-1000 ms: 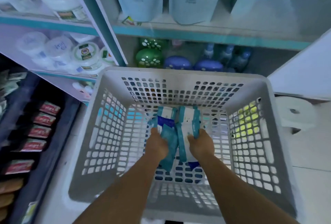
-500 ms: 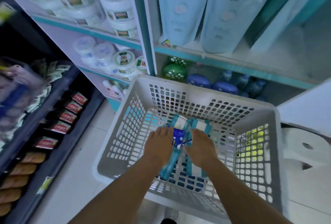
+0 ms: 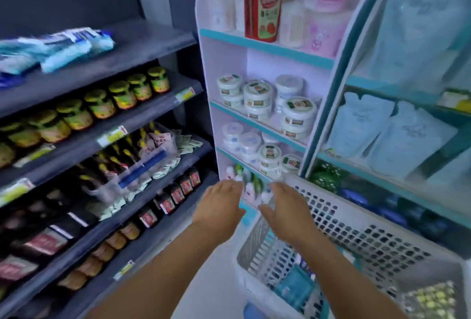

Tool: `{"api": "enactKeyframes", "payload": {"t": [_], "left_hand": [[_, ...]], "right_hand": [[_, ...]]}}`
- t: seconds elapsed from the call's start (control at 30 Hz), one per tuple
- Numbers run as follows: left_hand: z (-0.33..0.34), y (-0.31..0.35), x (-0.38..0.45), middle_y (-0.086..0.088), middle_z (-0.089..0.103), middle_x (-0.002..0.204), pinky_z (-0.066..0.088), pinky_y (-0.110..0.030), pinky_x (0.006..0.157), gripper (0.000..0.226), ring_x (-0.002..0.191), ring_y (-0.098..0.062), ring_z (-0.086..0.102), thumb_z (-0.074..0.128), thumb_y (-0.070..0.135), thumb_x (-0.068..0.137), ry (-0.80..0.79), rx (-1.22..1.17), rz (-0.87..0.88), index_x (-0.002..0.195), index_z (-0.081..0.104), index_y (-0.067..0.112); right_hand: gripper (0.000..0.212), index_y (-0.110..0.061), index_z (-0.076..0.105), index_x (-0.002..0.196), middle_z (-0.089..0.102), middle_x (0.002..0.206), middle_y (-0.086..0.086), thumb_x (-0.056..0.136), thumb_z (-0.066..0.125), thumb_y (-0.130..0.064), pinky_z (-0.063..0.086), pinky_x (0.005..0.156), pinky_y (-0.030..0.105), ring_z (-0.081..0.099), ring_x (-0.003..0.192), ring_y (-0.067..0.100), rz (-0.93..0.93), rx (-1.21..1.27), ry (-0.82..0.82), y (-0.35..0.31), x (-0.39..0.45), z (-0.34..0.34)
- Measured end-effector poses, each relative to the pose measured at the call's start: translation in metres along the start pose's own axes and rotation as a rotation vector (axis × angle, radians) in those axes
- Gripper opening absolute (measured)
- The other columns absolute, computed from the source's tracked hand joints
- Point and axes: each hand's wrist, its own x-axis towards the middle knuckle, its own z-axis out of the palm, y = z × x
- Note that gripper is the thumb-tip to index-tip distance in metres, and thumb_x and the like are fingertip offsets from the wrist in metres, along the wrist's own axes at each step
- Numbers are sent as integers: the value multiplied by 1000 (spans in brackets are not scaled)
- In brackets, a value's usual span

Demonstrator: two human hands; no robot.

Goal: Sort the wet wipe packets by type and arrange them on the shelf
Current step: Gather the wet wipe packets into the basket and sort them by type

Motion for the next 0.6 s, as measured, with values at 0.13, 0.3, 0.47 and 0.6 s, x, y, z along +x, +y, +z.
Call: {"api": "enactKeyframes", "payload": {"t": [0.13, 0.3, 0.47, 0.6], "left_hand": [[-50, -62, -47, 3, 26, 154, 16, -30, 115, 61, 142, -17, 22, 45, 37, 96, 120, 26, -107, 150, 20, 21], [-106, -135, -117, 2, 31, 150, 20, -30, 113, 58, 140, -18, 25, 44, 37, 97, 242, 58, -195, 148, 24, 18], [-148, -205, -190, 4, 29, 151, 21, -32, 116, 59, 140, -17, 25, 43, 41, 98, 360, 96, -308, 149, 22, 20], [-171, -252, -249, 3, 30, 151, 23, -32, 115, 58, 140, -17, 27, 42, 40, 98, 432, 140, -406, 149, 23, 19]], "right_hand": [[48, -14, 42, 134, 49, 134, 5, 94, 49, -40, 33, 101, 33, 44, 123, 24, -154, -31, 73, -93, -1, -15], [51, -15, 41, 137, 45, 141, 3, 93, 52, -38, 29, 106, 32, 38, 130, 22, -322, -37, 147, -206, -13, -21], [57, -16, 35, 144, 36, 149, 0, 95, 50, -41, 25, 113, 32, 31, 138, 19, -482, -19, 156, -311, -29, -14], [59, -17, 31, 147, 31, 152, -1, 96, 48, -42, 22, 116, 33, 26, 141, 18, -599, -5, 137, -384, -48, -4]]}}
